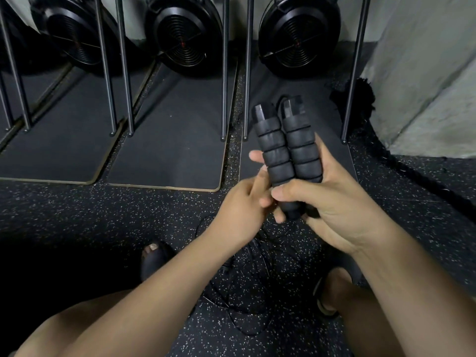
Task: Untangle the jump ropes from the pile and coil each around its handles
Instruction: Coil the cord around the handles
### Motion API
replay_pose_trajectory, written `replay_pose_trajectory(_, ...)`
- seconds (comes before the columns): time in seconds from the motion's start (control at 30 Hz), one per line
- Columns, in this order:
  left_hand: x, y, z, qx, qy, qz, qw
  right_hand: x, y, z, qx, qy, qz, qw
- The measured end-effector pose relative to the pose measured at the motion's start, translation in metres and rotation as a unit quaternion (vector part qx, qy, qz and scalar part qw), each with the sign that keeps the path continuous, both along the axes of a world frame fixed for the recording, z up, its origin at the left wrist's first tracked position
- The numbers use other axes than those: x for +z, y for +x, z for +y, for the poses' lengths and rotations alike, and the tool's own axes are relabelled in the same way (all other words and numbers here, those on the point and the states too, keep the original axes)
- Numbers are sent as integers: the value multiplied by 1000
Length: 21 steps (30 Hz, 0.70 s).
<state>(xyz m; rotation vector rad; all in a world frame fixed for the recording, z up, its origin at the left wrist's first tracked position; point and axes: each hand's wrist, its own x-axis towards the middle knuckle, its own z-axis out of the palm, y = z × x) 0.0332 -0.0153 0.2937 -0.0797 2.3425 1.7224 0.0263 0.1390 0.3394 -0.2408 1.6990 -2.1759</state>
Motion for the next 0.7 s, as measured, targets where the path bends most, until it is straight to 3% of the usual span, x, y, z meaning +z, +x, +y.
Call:
replay_pose_trajectory(0.07, 3, 0, 2, -12, 15, -12, 1000, 1, -1, 2, -15, 20, 5, 1000)
replay_pose_trajectory(0.17, 7, -1, -2, -43, -46, 0, 998, 1, -11, 13, -61, 72, 8, 995)
replay_pose_trajectory(0.27, 7, -1, -8, -95, -85, 22, 992, -3, -22, 32, -90, 217, 39, 971)
replay_pose_trajectory(0.37, 6, -2, -16, -134, -85, 28, 987, -10, -29, 43, -76, 392, 63, 915)
replay_pose_trajectory(0.47, 11, -4, -23, -142, -75, 39, 986, -20, -29, 43, 9, 500, 39, 865)
replay_pose_trajectory(0.57, 13, -8, -30, -137, -63, 52, 987, -25, -24, 36, 161, 542, 11, 825)
replay_pose_trajectory(0.7, 14, -12, -37, -118, -8, 80, 990, -15, -12, 25, 364, 473, -36, 802)
